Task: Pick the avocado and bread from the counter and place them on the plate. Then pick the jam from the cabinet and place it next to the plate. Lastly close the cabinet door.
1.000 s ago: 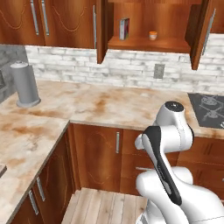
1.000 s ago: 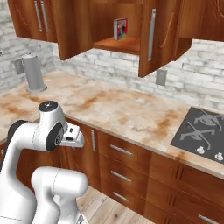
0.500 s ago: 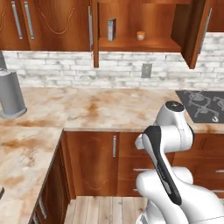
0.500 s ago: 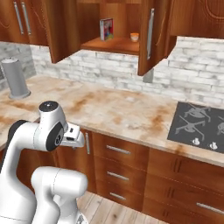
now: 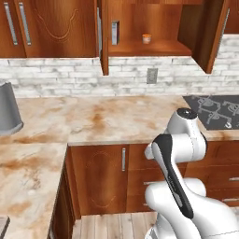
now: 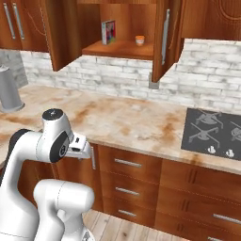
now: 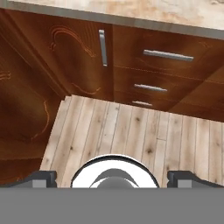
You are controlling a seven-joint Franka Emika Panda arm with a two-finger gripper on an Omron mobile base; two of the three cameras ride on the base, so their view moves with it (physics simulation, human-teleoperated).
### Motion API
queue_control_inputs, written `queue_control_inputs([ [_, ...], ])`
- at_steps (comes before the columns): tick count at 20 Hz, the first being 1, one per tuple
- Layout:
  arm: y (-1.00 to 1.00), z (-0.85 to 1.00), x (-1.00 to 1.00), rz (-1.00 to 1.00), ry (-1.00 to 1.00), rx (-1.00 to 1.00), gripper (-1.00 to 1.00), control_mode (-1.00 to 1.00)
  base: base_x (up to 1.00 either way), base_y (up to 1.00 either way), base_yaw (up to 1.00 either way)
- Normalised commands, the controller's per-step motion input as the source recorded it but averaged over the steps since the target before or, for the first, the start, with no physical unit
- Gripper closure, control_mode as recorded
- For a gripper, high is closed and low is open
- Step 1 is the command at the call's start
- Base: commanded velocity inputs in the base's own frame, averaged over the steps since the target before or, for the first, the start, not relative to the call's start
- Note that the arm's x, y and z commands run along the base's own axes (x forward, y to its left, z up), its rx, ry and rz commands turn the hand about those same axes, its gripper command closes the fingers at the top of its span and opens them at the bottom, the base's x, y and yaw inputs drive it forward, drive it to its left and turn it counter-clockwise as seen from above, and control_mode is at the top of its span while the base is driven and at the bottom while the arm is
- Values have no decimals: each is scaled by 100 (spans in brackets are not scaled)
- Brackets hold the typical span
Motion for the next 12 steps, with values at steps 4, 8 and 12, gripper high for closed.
queue_control_inputs([
  [4,0,0,0,0,0,0,-100,100,31,15,-19],
  [8,0,0,0,0,0,0,-100,100,38,10,-18],
  [12,0,0,0,0,0,0,-100,100,43,10,-18],
])
